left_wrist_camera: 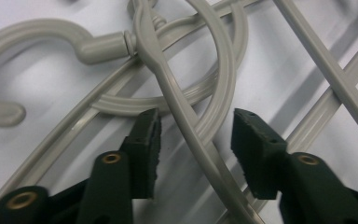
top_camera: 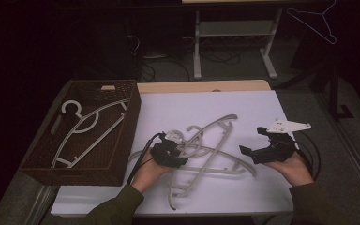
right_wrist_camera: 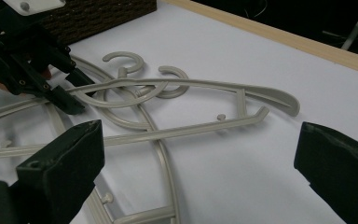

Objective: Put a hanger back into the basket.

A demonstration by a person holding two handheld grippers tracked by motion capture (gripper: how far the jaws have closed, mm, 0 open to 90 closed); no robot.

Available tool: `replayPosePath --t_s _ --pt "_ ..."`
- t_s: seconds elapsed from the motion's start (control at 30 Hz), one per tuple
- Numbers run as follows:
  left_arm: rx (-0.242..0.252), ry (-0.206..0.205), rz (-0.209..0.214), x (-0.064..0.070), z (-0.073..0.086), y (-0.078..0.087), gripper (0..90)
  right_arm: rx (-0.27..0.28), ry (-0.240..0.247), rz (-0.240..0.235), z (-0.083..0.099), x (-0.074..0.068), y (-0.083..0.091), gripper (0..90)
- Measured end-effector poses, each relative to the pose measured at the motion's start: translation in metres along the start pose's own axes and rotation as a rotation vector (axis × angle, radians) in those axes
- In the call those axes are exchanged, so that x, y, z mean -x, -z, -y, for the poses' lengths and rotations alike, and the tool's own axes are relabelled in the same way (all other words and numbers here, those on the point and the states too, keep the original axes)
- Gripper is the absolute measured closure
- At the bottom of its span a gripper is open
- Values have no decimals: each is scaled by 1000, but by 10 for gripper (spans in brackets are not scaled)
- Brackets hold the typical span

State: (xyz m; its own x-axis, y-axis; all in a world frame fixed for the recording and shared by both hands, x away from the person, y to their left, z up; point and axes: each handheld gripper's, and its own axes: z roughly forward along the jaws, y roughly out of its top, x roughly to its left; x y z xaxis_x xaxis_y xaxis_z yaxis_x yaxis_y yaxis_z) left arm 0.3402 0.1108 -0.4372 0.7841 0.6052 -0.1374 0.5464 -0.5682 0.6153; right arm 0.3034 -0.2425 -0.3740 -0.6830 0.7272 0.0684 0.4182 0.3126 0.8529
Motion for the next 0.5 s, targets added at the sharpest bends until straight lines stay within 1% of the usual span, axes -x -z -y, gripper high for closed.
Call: replayPosePath --t_s 0.03,0.07,0.17,0.2,0.27,0.3,0.33,0.5 --pt "-1 8 -1 0 0 1 565 0 0 0 0 0 0 12" --pt "-4 3 2 -2 0 1 585 0 0 -1 0 0 0 12" --pt "-10 12 7 -5 1 2 652 0 0 -1 0 0 0 12" --pt "-9 14 8 -5 1 3 665 0 0 -2 0 0 0 12" --pt "-4 33 13 -7 1 3 677 0 1 -2 0 0 0 13" --pt "-6 31 9 -8 2 3 683 0 1 -2 0 0 0 13" --pt "-6 37 9 -9 2 4 690 1 1 -2 0 0 0 13" --pt "1 51 -13 -14 3 6 744 1 1 -2 0 0 0 13"
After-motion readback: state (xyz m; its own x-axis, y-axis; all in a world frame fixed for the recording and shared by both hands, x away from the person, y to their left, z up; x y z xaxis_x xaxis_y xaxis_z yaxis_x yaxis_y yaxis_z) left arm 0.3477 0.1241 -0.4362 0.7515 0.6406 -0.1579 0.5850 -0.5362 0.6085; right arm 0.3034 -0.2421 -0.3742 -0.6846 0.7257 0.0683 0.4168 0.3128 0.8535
